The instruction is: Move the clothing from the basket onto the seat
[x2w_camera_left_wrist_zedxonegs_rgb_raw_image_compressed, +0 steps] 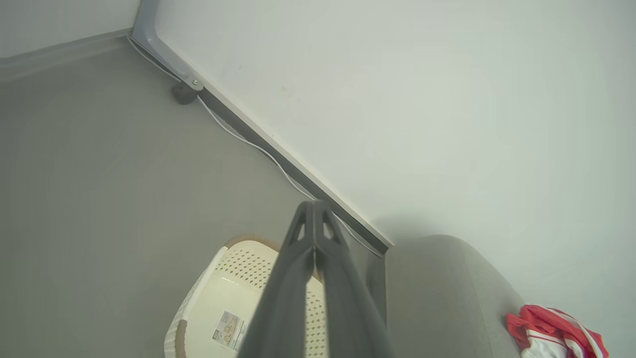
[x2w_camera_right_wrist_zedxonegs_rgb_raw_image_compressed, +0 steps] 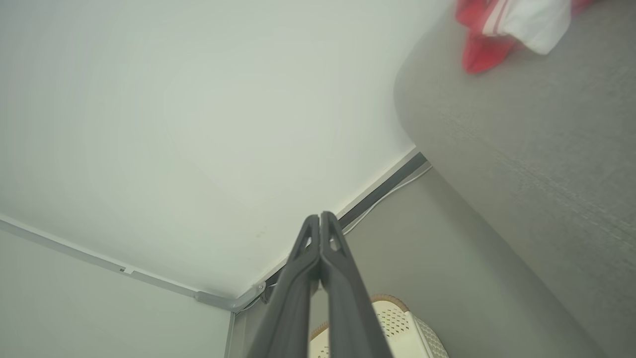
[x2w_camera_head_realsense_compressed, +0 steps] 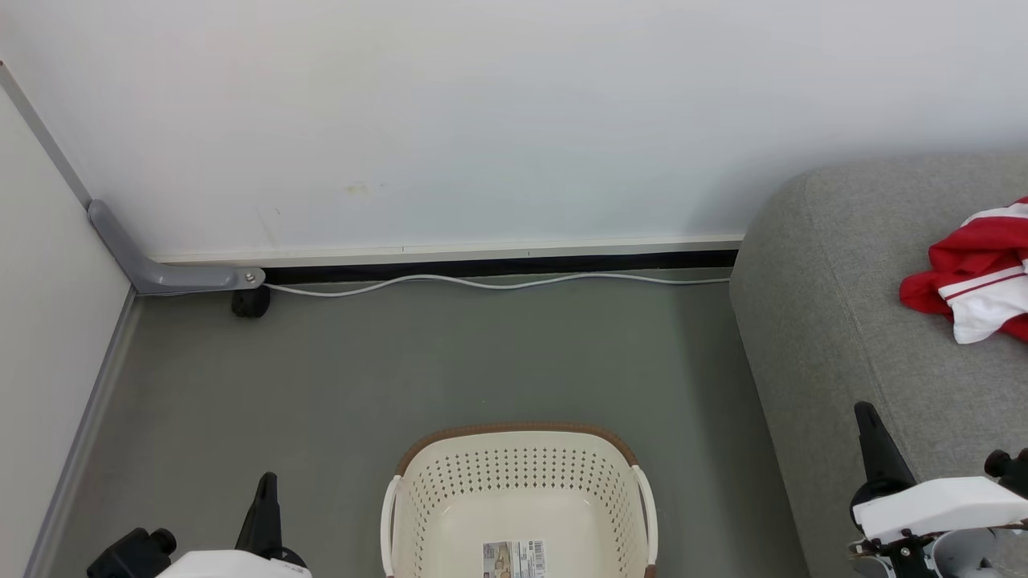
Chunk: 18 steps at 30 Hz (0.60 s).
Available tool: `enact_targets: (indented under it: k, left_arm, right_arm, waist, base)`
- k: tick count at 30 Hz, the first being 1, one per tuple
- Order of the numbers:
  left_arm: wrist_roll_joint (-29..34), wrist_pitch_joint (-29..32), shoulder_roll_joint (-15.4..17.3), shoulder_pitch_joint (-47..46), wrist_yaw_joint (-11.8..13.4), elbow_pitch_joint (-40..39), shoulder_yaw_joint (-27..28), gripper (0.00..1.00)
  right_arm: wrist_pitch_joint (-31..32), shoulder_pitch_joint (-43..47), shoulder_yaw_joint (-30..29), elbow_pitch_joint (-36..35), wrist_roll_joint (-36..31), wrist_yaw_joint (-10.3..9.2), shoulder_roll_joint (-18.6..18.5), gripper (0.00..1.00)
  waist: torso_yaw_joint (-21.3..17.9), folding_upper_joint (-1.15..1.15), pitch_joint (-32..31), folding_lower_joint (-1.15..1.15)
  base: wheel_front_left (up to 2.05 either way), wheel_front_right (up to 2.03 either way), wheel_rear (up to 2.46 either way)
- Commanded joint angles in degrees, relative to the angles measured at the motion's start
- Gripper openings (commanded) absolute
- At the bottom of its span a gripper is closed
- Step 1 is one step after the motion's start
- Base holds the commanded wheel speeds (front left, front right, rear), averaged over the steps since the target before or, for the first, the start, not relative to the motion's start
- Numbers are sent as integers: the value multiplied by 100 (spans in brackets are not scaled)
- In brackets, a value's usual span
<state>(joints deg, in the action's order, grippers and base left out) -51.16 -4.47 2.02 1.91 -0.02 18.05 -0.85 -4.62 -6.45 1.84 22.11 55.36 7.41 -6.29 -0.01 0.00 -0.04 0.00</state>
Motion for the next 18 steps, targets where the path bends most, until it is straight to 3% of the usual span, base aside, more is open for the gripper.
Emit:
enact_targets:
  k: [1,18]
  left_arm:
    - [-205,34,56,-329,-64,-173,145,0]
    - [-1199,305,64,-452,-238,-230,296,0]
  right_arm:
    - [51,-94,-20,-207,183,4,-52,0]
    - [323,-64,-230,-361,1075,5,49,0]
  waist:
    - [0,0,1,0]
    - [0,0,6,0]
  base:
    - [0,0,0]
    - [0,0,0]
